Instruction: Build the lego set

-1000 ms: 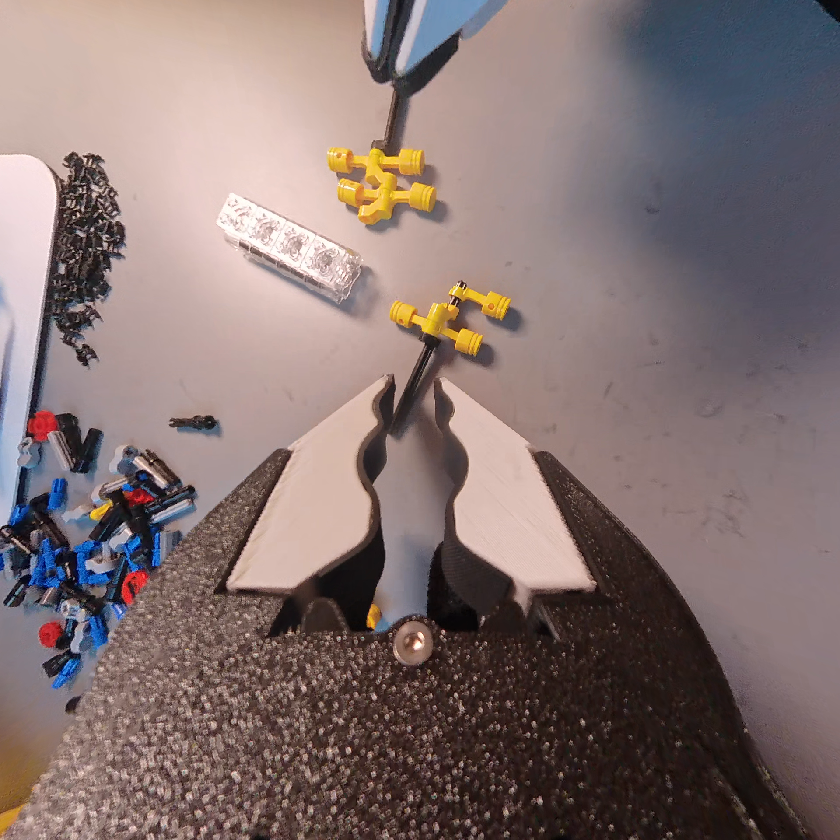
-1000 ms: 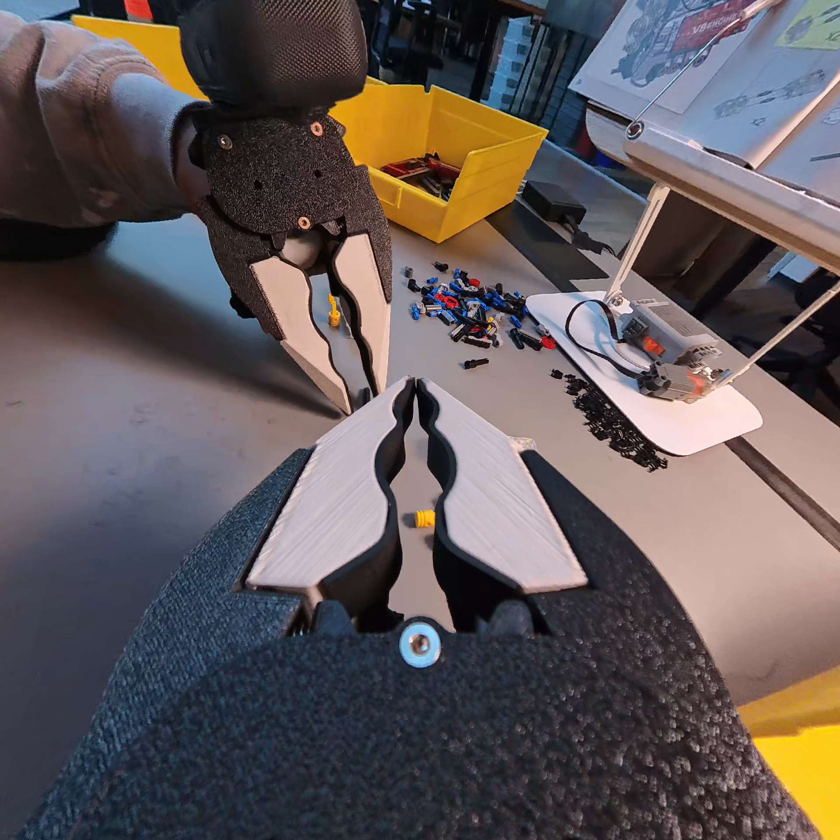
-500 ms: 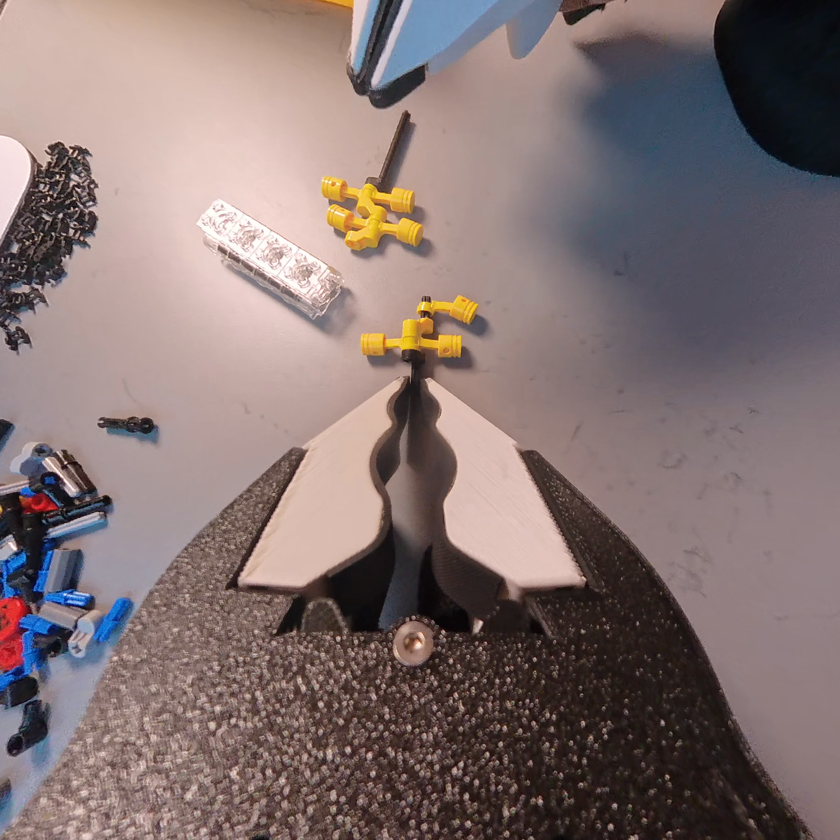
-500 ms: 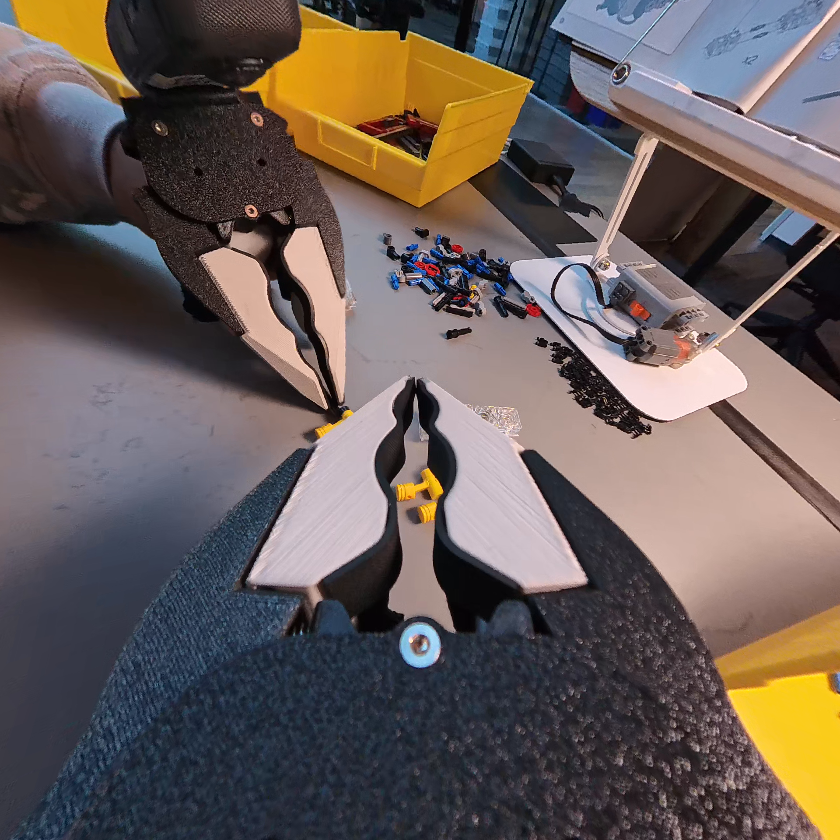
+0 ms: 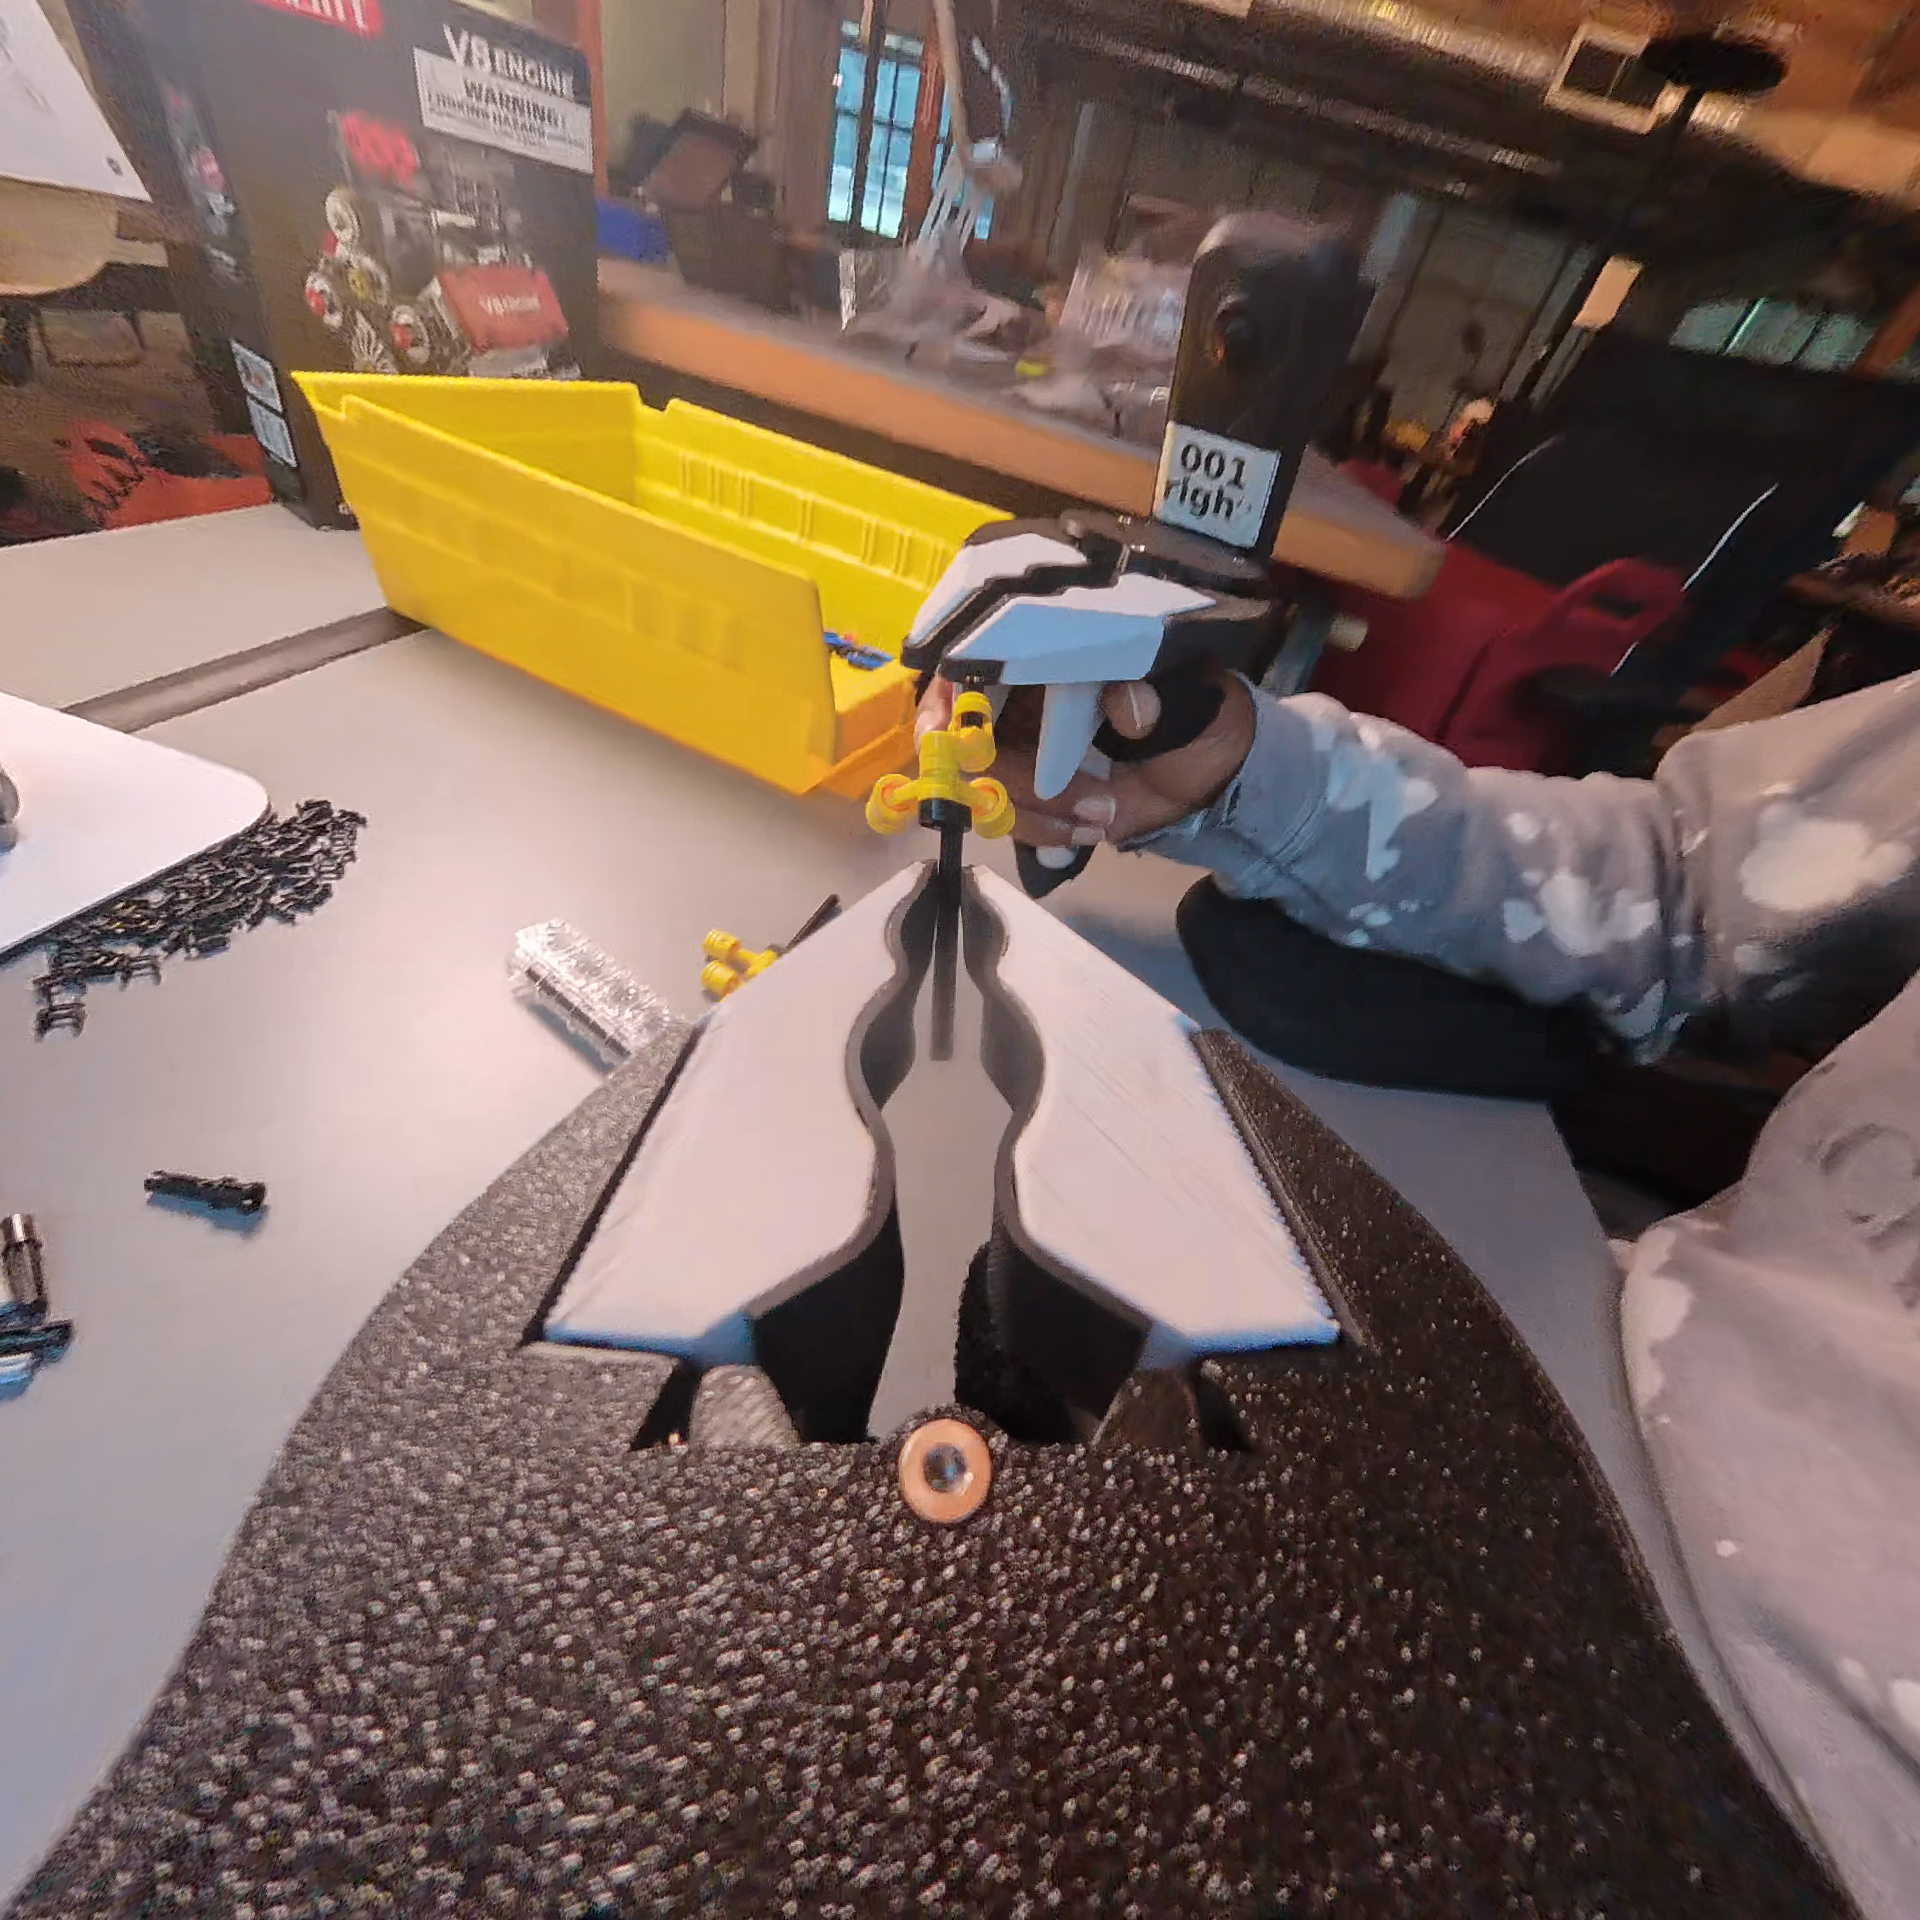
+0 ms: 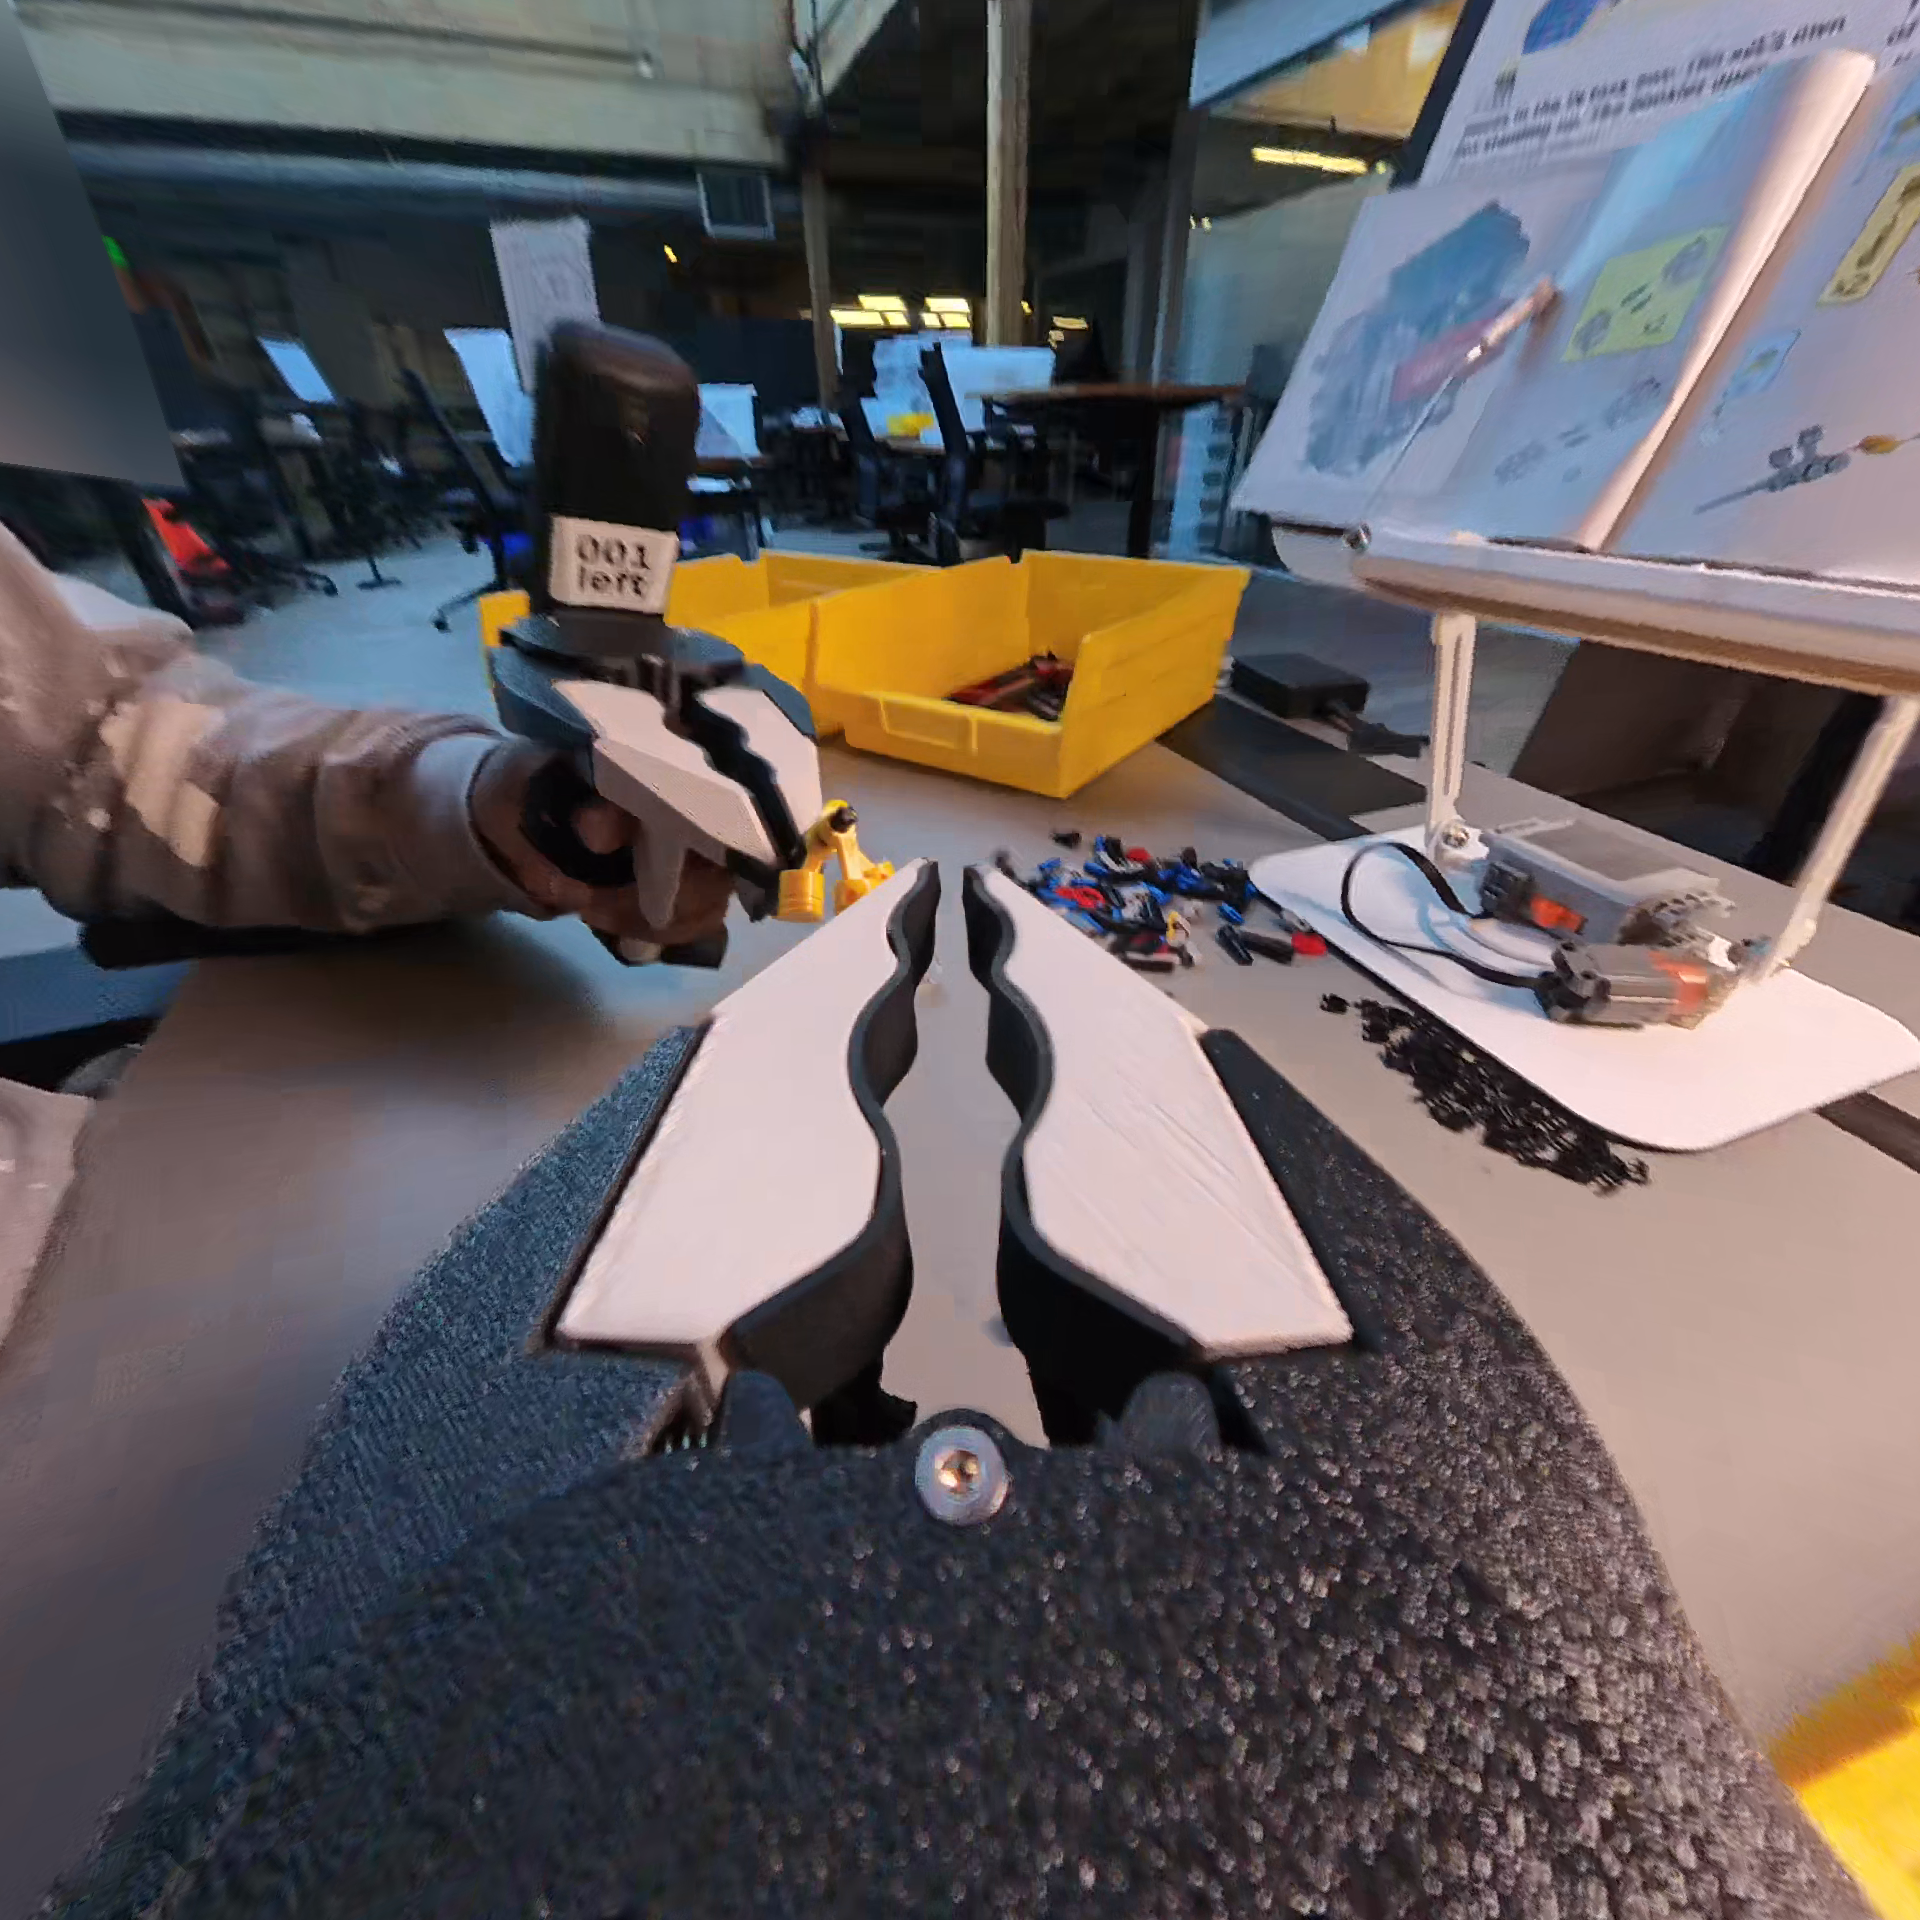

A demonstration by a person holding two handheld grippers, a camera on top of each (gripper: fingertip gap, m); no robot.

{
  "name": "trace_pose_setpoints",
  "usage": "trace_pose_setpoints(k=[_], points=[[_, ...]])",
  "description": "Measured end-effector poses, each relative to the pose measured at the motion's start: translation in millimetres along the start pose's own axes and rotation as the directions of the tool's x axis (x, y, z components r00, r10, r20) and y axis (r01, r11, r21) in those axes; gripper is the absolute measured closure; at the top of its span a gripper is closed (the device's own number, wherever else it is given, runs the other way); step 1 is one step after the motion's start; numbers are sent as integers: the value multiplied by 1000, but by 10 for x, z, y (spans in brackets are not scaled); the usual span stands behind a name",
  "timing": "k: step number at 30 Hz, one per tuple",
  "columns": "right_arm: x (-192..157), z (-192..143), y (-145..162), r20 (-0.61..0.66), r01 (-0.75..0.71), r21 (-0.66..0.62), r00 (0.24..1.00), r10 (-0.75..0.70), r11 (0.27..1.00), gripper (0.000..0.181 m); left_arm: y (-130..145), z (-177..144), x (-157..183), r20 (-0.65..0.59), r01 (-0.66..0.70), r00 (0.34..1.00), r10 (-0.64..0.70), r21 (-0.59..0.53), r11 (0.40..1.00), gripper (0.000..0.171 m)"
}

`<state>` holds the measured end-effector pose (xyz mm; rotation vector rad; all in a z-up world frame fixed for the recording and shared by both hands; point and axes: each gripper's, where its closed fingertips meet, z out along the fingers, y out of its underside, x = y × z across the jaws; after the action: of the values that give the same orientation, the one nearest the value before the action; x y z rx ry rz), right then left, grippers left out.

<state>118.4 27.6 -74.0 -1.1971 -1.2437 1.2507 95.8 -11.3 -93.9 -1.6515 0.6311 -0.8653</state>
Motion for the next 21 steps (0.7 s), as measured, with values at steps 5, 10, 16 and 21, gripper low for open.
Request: trace_pose_setpoints(k=[5, 10, 16, 21], points=[[-214, 50, -141, 121, -99, 85, 989, 89, 991, 176, -31, -54, 45, -26, 24, 999, -23, 38, 999, 168], [-284, 152, 59, 111, -27, -29, 993, 30, 999, 176, 26, -53, 48, -20, 8, 1000, -8, 17, 1000, 168], [-188, 38, -143, 128, -135, 101, 984, 122, 986, 173, -115, -133, 111, -115, 107, 989, -95, 102, 989, 168], [-253, 68, -68, 199, -192, 78, 964, 174, 978, 173, -306, -307, 415, -405, 250, 902, -151, 203, 947, 168]])
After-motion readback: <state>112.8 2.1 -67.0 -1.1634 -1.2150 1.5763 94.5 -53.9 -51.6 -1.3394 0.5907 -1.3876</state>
